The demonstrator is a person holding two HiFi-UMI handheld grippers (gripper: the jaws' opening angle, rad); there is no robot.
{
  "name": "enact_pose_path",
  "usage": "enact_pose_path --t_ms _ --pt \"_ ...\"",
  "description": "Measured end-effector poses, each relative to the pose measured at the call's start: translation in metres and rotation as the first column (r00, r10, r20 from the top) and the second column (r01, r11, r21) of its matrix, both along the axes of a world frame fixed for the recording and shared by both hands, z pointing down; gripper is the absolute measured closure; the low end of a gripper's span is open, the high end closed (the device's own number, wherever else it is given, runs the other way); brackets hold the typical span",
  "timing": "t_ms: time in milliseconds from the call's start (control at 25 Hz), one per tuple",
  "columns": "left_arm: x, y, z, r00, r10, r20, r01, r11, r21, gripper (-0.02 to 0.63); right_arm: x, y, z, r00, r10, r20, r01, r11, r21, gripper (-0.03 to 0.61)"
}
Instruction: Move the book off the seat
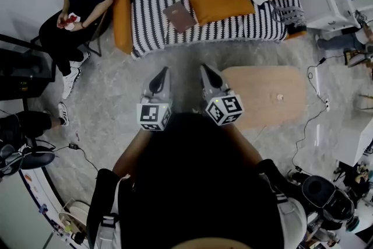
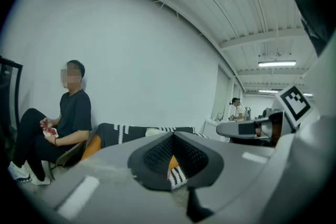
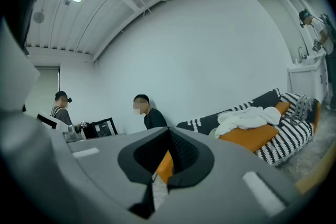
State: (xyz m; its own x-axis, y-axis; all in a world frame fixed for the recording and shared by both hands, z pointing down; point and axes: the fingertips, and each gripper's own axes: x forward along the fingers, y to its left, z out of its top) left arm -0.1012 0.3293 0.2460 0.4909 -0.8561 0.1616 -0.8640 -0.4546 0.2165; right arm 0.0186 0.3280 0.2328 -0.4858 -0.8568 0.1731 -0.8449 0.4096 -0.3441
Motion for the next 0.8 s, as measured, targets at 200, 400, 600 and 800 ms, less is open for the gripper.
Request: enact_pose_path --t_ms 200,400,600,800 --pt "-0.019 -0.007 -0.005 0.999 -0.03 -0.015 0.03 0.999 0.02 0.607 -0.009 0.003 0.002 1.0 0.019 -0.011 -0.019 1.0 -0.004 0.571" --pt "-0.036 -0.006 0.001 1.0 -0.017 -0.017 0.017 1.0 0.004 0.607 -0.021 0.002 0.0 0.999 0.046 -0.015 -0.046 0.999 0.0 0.571" --pt "-0.056 -0.005 0.005 1.0 0.002 -0.019 -0.002 1.0 -0.002 0.607 -0.038 0.001 0.003 0.997 0.079 -0.014 -0.079 0.997 -0.003 0.571" --pt "-0.078 -0.003 0.012 1.0 0.013 -0.026 -0.014 1.0 -0.013 0.607 -0.058 0.006 0.008 0.994 0.107 -0.018 -0.107 0.994 -0.013 0.571"
